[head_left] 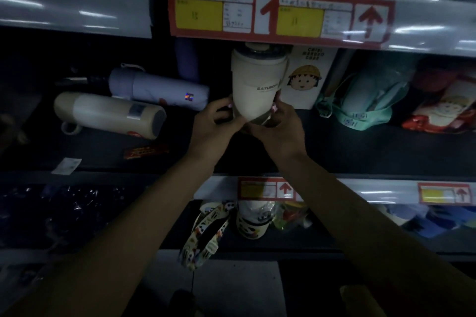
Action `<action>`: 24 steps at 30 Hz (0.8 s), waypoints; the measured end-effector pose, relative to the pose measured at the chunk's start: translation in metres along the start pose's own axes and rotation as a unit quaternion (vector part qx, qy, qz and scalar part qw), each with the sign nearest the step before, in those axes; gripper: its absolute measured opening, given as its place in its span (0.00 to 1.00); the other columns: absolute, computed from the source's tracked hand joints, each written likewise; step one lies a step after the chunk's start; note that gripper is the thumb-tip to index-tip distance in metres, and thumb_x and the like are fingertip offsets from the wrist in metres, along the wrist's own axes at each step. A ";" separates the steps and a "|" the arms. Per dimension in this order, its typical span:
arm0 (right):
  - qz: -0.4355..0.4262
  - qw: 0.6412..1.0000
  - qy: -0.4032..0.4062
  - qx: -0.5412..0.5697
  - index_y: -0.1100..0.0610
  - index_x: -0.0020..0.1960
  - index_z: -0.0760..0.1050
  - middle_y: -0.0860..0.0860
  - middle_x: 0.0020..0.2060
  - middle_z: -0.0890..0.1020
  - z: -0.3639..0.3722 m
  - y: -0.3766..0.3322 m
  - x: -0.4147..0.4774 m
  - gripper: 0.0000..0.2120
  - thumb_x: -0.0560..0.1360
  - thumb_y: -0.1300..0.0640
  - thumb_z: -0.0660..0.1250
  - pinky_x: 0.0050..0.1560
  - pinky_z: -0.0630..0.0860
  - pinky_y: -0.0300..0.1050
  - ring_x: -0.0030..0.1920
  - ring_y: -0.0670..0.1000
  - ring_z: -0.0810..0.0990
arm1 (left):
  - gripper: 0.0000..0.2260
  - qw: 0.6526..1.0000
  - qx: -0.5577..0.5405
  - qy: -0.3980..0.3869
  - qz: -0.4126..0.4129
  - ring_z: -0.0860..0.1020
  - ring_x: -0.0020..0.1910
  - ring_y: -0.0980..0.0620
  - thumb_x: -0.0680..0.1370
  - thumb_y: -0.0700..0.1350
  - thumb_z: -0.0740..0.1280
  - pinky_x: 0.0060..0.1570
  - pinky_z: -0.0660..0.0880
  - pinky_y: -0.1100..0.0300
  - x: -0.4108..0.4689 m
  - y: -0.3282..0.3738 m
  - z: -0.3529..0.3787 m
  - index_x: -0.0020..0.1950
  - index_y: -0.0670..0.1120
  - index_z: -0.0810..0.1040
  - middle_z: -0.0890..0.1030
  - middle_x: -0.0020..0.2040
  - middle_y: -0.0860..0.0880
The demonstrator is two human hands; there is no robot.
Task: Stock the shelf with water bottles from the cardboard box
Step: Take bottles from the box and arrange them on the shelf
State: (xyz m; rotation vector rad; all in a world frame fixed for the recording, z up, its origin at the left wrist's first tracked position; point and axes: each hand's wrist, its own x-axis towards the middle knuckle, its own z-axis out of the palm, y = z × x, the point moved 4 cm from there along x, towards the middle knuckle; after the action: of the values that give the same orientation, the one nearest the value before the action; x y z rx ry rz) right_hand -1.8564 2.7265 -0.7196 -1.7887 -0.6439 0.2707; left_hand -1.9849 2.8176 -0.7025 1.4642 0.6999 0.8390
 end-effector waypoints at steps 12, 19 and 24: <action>-0.059 0.977 -0.077 -0.191 0.52 0.76 0.69 0.54 0.69 0.75 -0.100 -0.009 -0.065 0.44 0.65 0.49 0.84 0.65 0.71 0.43 0.70 0.54 0.73 | 0.32 0.948 0.280 -0.114 0.100 0.72 0.67 0.58 0.74 0.51 0.76 0.68 0.71 0.58 -0.057 0.012 0.000 0.76 0.56 0.68 0.76 0.67 0.55; -0.071 0.960 -0.065 -0.263 0.52 0.78 0.67 0.54 0.70 0.73 -0.194 -0.008 -0.126 0.48 0.63 0.43 0.83 0.67 0.72 0.50 0.70 0.56 0.72 | 0.35 0.873 0.383 -0.204 0.223 0.71 0.70 0.59 0.72 0.69 0.62 0.65 0.72 0.60 -0.118 0.033 0.060 0.76 0.56 0.69 0.70 0.74 0.58; -0.046 0.942 -0.043 -0.329 0.51 0.79 0.65 0.52 0.71 0.71 -0.268 0.018 -0.169 0.56 0.57 0.25 0.69 0.70 0.71 0.55 0.72 0.55 0.69 | 0.36 0.798 0.442 -0.297 0.282 0.66 0.75 0.54 0.73 0.73 0.58 0.68 0.71 0.55 -0.165 0.017 0.120 0.79 0.60 0.62 0.60 0.79 0.59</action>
State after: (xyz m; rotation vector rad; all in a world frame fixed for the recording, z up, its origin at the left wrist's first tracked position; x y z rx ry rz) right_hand -1.8585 2.4119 -0.6751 -2.3826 -0.9556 0.0668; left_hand -1.9770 2.6132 -0.6988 2.7180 0.1184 0.3927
